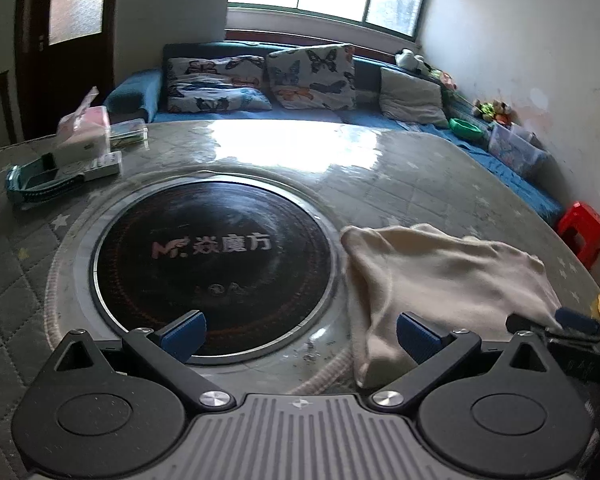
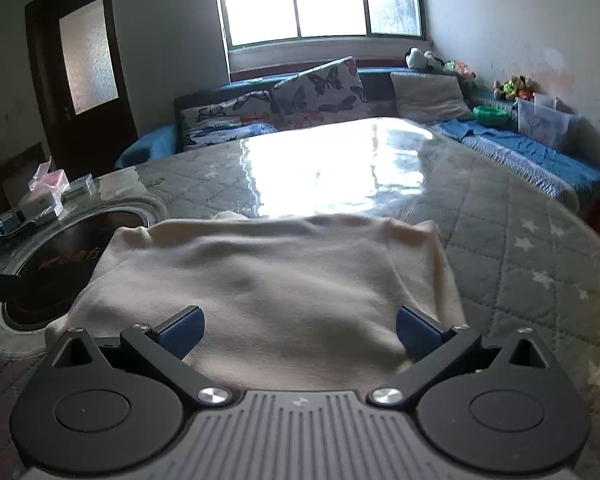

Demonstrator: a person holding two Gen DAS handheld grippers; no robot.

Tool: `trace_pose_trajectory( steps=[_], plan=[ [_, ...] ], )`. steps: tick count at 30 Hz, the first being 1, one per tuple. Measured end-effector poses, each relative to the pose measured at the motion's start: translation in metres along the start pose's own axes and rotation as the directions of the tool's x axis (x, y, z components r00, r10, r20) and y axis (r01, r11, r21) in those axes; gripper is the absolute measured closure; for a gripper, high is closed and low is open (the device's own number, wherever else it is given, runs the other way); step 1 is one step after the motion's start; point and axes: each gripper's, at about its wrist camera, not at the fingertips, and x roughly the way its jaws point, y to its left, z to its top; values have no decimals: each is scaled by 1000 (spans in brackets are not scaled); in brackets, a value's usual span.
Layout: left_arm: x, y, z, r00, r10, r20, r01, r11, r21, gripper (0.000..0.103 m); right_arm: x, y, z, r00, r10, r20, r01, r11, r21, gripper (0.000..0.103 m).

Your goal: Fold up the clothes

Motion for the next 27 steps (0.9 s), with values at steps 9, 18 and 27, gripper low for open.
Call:
trace_pose_trajectory(
  steps=[9,18,27],
  plan=[
    [1,-16,-7,1000,-15,-26,16,999,47,0,5,8,-6,1000,-2,-26,1,999,-47,0],
    [-5,-25,-12,999,-21,-27,23,996,82,0,-6,14,-5,1000,4,-3,-4,998,-55,0],
    [-12,-36,-23,999,-31,-18,33,991,133,0,-27,26,-12,1000,-6,8,7,993,-115,0]
  ],
)
